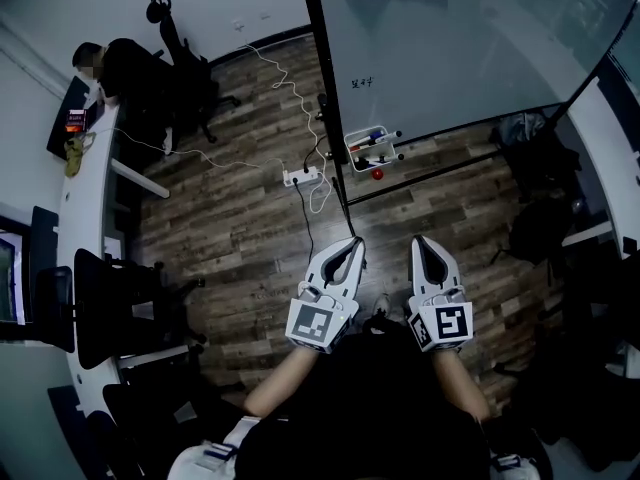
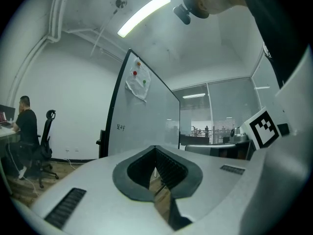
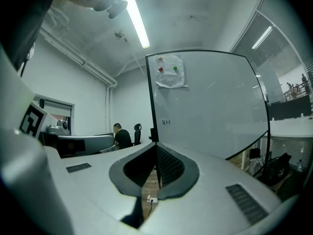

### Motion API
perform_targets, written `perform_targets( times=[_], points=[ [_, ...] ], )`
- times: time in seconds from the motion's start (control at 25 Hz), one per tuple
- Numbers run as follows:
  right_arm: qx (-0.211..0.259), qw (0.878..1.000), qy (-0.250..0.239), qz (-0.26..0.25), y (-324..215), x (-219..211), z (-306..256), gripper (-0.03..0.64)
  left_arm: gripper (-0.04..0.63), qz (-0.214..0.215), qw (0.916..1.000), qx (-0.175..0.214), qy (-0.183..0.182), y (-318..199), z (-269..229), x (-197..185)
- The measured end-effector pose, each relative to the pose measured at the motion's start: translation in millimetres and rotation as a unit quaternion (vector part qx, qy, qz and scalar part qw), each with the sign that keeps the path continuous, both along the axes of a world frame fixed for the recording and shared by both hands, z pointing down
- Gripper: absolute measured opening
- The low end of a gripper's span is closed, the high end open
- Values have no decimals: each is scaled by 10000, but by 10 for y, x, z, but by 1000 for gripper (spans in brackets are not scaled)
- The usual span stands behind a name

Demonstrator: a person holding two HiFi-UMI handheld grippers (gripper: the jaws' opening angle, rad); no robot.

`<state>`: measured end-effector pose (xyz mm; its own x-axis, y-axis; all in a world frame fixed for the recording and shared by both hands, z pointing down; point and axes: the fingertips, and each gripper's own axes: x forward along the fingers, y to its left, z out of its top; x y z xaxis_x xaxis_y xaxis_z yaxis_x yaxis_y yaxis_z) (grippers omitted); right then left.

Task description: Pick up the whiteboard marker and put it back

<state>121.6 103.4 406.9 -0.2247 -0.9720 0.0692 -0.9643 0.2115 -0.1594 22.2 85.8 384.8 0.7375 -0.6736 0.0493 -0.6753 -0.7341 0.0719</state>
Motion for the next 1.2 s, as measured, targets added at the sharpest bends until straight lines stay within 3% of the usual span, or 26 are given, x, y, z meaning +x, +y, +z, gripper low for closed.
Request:
perform_targets(
  times=[0.2, 0.44, 1.2],
  points=[
    [-89, 9997, 28, -210, -147, 64, 133, 15, 8, -337, 9993, -156, 43, -96, -15, 60],
    [-238, 9992, -79, -310, -298, 79, 282, 15, 8, -390, 9988, -300, -49, -152, 126, 93],
    [-637, 9979, -87, 41, -1237, 281, 648, 15, 8, 69, 9985, -542, 0, -1113, 413, 365]
  ],
)
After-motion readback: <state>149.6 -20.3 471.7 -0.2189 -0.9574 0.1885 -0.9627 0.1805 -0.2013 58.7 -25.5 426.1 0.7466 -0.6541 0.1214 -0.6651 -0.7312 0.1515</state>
